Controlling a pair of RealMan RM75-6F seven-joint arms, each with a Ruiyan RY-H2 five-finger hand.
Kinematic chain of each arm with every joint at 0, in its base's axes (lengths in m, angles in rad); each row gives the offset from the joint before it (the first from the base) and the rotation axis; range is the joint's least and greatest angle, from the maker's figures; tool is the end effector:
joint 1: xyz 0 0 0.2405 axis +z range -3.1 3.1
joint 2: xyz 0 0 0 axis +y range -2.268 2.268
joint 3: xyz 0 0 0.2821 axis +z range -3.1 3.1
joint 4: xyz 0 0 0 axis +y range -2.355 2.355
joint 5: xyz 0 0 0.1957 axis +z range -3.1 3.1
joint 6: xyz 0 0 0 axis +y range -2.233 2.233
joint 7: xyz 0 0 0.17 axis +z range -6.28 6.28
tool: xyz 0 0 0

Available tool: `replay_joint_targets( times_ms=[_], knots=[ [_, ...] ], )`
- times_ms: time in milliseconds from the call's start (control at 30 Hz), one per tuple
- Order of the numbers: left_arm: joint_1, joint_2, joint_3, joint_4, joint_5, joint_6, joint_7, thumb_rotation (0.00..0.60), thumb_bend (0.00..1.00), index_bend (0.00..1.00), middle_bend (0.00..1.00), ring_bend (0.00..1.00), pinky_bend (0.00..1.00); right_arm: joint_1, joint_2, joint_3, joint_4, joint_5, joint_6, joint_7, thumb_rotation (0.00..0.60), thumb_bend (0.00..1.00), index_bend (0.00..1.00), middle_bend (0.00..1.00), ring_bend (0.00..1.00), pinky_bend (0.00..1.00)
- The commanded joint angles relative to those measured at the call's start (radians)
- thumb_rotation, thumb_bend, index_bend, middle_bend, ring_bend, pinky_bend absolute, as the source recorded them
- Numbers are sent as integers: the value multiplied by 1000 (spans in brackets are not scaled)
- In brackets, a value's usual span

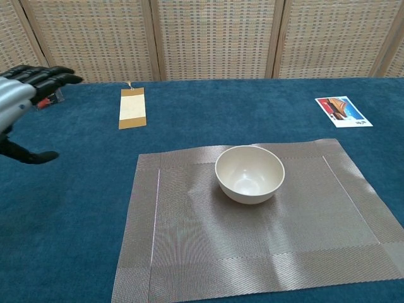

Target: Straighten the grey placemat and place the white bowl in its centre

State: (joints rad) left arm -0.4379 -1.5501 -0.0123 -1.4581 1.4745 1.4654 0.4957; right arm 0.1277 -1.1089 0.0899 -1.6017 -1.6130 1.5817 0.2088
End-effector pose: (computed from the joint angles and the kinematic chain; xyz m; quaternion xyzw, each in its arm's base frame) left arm -0.2233 0.2932 0.0389 -0.7003 -0.2221 -0.4030 0.5458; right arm -0.2935 -0.2257 0.2015 0.5746 -0.3655 0.5137 0.5219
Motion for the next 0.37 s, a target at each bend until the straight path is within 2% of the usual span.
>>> replay_joint_targets(
  times_ms=[33, 233, 367],
  knots=[
    [68, 82, 9, -80, -50, 51, 35, 600, 193, 2, 0, 0, 0, 8, 3, -3, -7, 26, -37, -17, 600, 117, 54, 0, 0, 0],
    [144, 150, 36, -112, -72, 90, -10, 600, 191, 0, 0, 0, 0, 18, 1, -8, -20, 38, -74, -50, 600, 115, 52, 0, 0, 0],
    [181, 191, 43, -124, -84, 98, -49, 600, 191, 0, 0, 0, 0, 19, 0, -19, -28, 48, -99, -122, 600, 115, 51, 0, 0, 0]
  ],
)
